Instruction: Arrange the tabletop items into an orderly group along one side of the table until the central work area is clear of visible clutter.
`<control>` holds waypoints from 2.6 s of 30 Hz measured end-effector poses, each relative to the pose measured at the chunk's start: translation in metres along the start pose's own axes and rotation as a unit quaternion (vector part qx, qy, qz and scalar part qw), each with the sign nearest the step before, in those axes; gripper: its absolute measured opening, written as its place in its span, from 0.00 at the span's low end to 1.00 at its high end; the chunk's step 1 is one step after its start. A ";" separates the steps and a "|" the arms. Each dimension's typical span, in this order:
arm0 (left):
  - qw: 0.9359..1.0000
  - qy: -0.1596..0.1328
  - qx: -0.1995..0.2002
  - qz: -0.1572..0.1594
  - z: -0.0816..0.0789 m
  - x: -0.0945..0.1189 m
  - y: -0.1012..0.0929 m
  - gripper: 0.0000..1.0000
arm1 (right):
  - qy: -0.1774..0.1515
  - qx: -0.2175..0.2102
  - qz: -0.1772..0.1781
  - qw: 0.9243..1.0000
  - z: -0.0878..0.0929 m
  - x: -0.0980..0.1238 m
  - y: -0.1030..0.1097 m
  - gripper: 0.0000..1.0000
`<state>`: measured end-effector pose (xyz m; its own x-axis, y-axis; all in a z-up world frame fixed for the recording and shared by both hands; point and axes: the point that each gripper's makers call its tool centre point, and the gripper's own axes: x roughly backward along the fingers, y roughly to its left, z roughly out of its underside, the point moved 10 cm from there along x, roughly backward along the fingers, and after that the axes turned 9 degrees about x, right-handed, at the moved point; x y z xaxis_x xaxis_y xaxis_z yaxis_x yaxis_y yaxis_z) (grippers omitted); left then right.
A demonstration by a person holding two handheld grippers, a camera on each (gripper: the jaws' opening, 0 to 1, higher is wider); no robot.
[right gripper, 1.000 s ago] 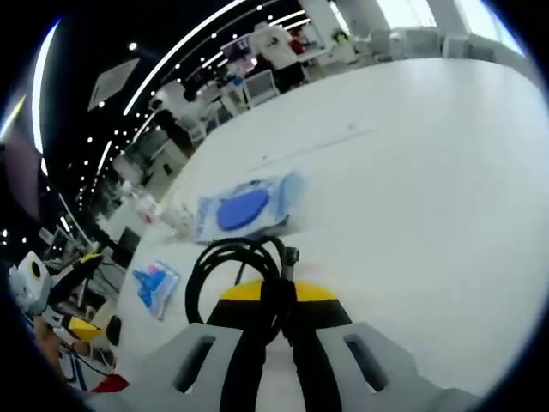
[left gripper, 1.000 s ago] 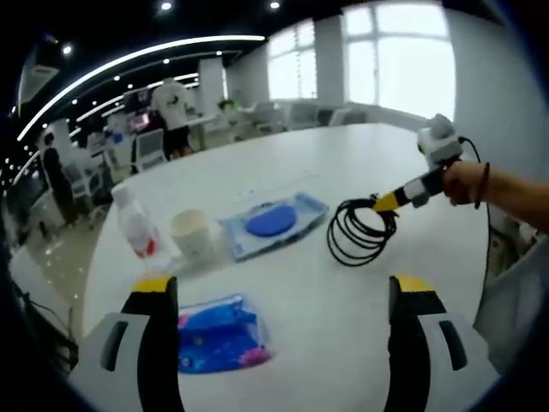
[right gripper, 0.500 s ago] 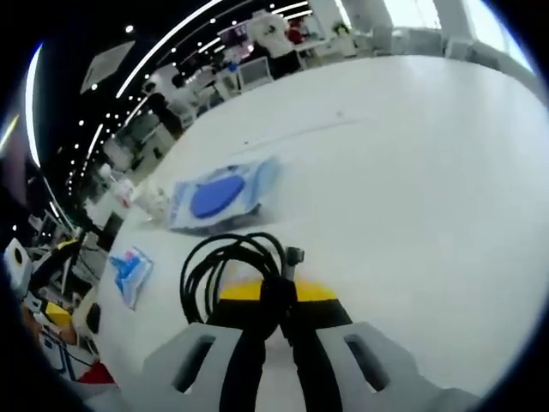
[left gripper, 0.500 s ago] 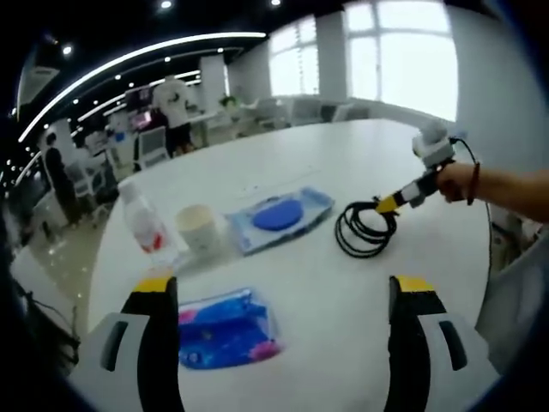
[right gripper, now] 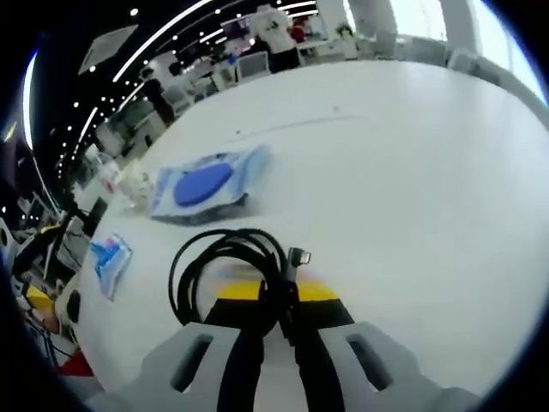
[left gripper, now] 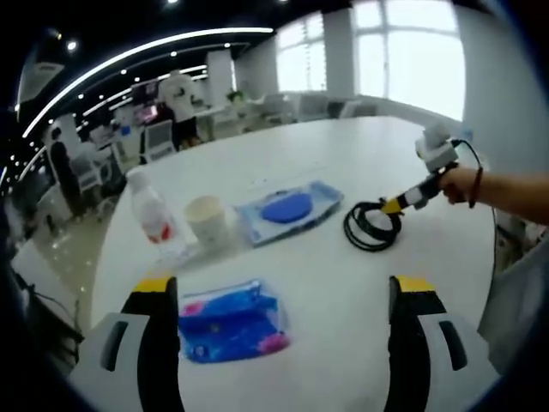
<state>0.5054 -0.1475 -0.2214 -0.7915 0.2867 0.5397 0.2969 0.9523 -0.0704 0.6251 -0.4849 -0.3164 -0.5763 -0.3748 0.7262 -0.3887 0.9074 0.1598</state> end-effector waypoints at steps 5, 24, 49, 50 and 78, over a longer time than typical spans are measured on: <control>1.000 -0.005 0.002 0.004 -0.002 0.000 0.000 0.99 | 0.006 -0.003 0.013 1.000 0.002 -0.003 0.000 0.13; 1.000 -0.012 0.012 -0.010 -0.005 0.008 0.011 0.99 | -0.058 -0.004 0.024 0.998 -0.012 0.018 0.014 0.60; 0.998 0.011 -0.001 -0.059 0.004 0.026 0.046 0.99 | -0.094 0.062 -0.028 0.993 -0.015 0.042 0.082 0.75; 0.998 0.014 -0.003 -0.062 0.005 0.026 0.047 0.99 | -0.093 0.064 -0.029 0.993 -0.014 0.042 0.085 0.75; 0.995 0.030 0.009 -0.092 0.046 0.003 0.098 0.60 | -0.134 0.077 -0.135 0.979 0.006 -0.005 0.198 0.62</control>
<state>0.5077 -0.0484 -0.2650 -0.7984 0.1016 0.5934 0.1401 0.9900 0.0190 0.5471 -0.3040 -0.2924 -0.5976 -0.6516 0.4672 -0.6441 0.7372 0.2042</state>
